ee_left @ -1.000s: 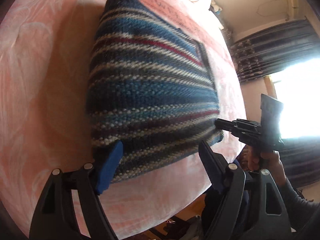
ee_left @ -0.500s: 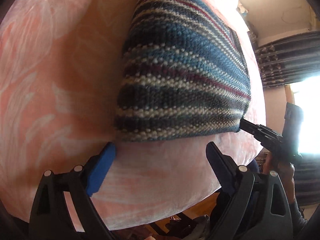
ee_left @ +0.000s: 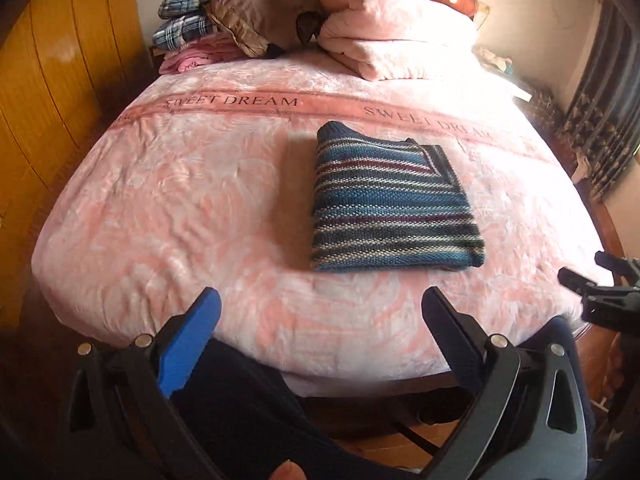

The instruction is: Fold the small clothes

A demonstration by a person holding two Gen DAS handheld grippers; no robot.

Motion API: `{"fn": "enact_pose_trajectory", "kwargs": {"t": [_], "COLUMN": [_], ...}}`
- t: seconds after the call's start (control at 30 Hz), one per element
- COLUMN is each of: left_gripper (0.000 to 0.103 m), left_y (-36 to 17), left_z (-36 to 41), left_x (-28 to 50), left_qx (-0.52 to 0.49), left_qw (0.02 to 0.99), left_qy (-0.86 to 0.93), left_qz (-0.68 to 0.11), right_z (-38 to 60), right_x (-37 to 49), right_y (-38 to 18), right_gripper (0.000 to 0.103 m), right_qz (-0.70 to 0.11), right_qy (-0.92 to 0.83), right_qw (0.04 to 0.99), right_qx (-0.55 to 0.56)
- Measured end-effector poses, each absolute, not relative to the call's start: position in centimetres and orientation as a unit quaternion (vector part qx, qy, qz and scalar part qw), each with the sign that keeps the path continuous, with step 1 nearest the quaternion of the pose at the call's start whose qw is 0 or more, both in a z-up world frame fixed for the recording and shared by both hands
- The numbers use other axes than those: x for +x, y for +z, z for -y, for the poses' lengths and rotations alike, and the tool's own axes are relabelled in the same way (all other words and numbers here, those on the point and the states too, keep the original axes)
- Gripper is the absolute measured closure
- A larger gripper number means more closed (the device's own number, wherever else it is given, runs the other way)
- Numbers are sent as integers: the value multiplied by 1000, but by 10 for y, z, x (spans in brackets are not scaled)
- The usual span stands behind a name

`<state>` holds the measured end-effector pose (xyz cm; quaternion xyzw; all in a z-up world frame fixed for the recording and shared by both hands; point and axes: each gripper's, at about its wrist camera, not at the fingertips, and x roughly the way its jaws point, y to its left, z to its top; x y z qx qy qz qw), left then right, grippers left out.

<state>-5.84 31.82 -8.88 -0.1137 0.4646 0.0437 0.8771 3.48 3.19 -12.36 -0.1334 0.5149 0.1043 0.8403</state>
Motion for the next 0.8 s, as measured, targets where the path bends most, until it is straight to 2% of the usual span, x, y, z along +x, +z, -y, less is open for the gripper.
{"fn": "enact_pose_trajectory", "kwargs": {"t": [0.07, 0.2, 0.33, 0.8], "left_gripper": [3, 3, 3, 3], "left_y": [-70, -37, -22, -40], "left_z": [-314, -294, -287, -270], "left_x": [-70, -86, -103, -104], "left_qx": [-115, -48, -47, -63], "left_qw": [877, 869, 871, 856], "left_qy": [51, 76, 92, 70], "left_qz": [-463, -486, -480, -508], "right_z": [-32, -35, -39, -42], "right_x": [22, 1, -18, -47], "right_y": [-105, -59, -24, -32], "right_gripper": [4, 4, 4, 4], "right_qz": [-508, -483, -454, -461], "right_qy": [125, 129, 117, 85], "right_qw": [844, 860, 879, 878], "right_qx": [-115, -105, -89, -93]}}
